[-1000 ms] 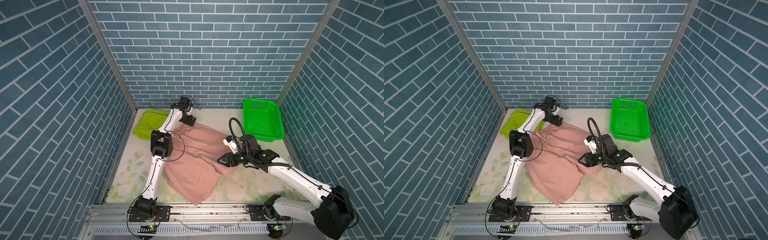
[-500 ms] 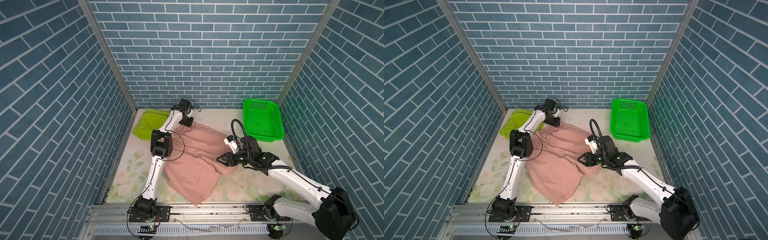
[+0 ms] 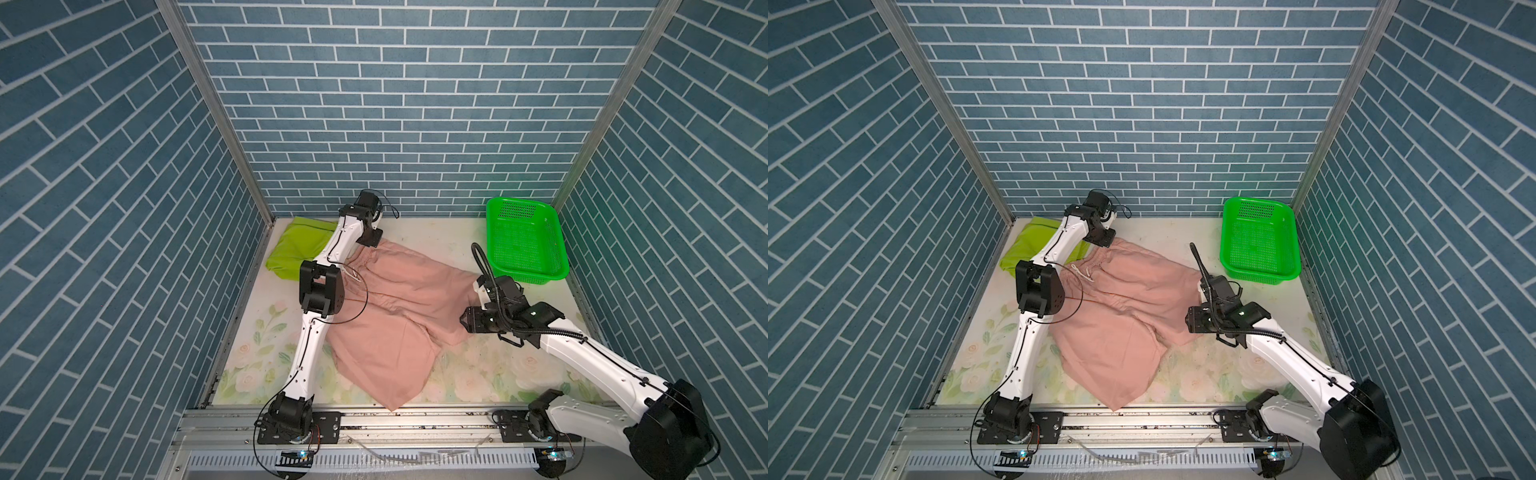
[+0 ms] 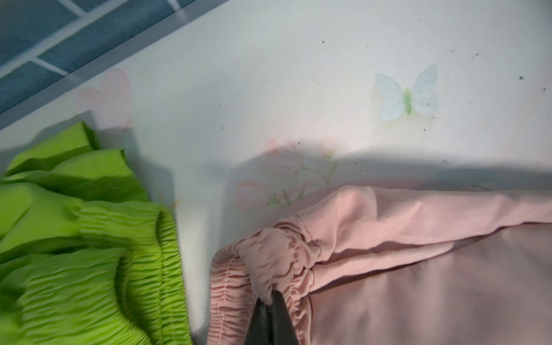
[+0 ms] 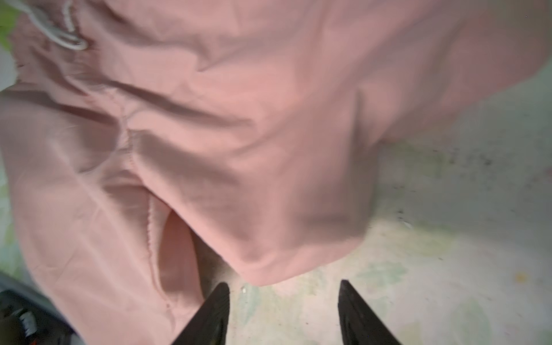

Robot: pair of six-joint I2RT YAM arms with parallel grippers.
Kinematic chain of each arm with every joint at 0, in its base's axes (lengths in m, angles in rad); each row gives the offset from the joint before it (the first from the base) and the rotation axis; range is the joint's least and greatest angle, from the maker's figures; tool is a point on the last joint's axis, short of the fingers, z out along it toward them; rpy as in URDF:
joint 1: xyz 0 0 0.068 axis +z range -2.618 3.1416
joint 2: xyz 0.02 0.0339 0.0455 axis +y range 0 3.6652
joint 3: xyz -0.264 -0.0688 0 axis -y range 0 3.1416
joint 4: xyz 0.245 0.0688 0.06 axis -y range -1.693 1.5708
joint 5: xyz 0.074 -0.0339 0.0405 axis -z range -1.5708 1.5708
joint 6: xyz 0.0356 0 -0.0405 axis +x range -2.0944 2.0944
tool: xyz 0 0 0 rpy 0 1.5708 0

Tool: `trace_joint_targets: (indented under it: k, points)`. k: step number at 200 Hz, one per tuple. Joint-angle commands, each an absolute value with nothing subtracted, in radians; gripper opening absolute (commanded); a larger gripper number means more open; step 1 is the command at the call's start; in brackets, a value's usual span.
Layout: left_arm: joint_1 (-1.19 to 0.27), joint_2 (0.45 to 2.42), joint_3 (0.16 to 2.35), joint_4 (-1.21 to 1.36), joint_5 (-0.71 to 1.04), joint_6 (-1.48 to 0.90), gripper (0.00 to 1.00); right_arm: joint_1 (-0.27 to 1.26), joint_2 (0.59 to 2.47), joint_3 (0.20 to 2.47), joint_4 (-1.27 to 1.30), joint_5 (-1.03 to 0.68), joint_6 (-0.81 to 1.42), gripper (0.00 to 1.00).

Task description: Fold and stack the shorts

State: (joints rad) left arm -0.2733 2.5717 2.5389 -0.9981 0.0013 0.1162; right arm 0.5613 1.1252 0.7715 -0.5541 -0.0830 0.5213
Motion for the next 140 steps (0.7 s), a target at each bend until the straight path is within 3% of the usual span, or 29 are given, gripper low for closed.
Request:
trace_joint_targets:
  k: [1,74,140]
  points:
    - [-0.249,2.473,2.482,-0.979,0.035,0.115,0.0,0.535,1.122,0.785,-0.603,-0.023,0.56,0.59]
    - [-0.244,2.439,2.552,-1.027,-0.206,0.077,0.0,0.469,1.185,0.776,-0.543,0.026,0.545,0.62]
    - [-0.189,2.409,2.594,-1.041,-0.379,0.105,0.0,0.439,1.407,0.87,-0.357,-0.232,0.358,0.64]
